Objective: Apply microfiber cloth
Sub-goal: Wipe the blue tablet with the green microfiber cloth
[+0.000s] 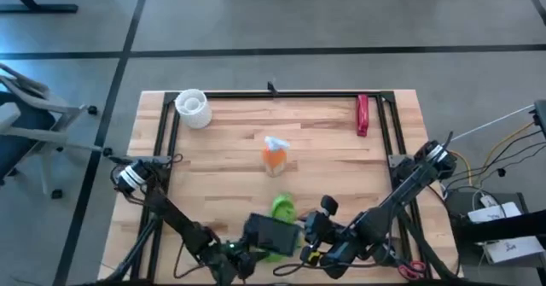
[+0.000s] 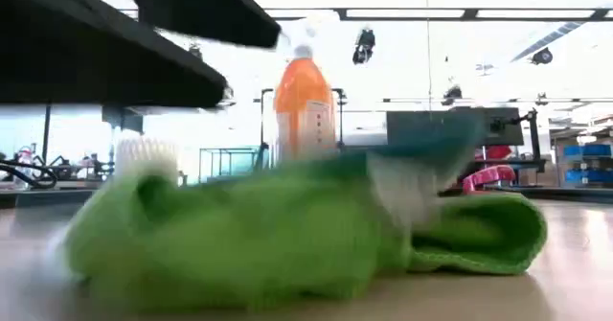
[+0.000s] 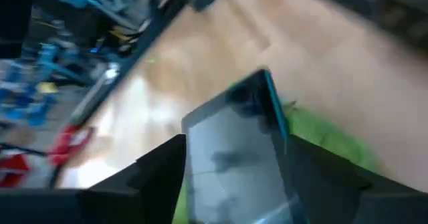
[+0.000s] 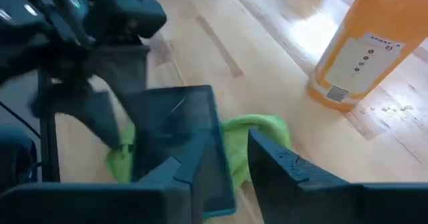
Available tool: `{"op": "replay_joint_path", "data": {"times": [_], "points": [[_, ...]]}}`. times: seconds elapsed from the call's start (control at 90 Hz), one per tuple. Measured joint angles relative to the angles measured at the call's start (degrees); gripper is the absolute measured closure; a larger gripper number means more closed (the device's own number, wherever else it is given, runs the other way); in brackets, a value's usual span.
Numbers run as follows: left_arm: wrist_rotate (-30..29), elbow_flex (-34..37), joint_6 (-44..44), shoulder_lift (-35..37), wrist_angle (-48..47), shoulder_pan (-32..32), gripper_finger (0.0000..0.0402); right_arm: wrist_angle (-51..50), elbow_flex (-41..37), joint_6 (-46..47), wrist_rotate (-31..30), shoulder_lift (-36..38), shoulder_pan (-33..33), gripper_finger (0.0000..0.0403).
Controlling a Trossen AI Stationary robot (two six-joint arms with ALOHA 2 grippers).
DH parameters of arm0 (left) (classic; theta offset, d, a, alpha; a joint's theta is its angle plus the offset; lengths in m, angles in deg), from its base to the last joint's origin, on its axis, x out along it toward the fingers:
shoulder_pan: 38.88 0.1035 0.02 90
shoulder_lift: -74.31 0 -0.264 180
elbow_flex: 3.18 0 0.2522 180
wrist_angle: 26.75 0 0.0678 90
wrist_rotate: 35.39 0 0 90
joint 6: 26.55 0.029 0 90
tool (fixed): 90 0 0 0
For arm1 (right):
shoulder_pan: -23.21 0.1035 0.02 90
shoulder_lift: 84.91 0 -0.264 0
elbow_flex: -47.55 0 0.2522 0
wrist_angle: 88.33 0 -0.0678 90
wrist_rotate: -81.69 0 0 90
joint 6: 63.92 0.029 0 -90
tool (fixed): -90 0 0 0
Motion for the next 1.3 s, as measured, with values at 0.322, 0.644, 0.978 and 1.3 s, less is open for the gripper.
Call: {"op": "replay_joint_path", "data": {"times": [0.322,0.644,0.978,1.3], "points": [[7.0,3.2,-12.8,7.8,-9.7,0.0,0.0185,0.0,0.0,0.4,0.1,0.0,-0.1,0.0309],[9.9,5.2,-9.6,-2.8,4.4,2.0,0.021,0.1,-0.1,0.1,0.0,0.0,-0.5,0.0334],[8.0,5.1,-8.1,-7.9,12.3,12.3,0.0205,0.1,-0.5,-0.1,0.0,0.0,-1.1,0.0355],[6.2,5.2,-6.2,-5.9,10.2,17.9,0.0204,0.3,-2.2,2.0,0.0,0.0,-1.3,0.0332]]}}
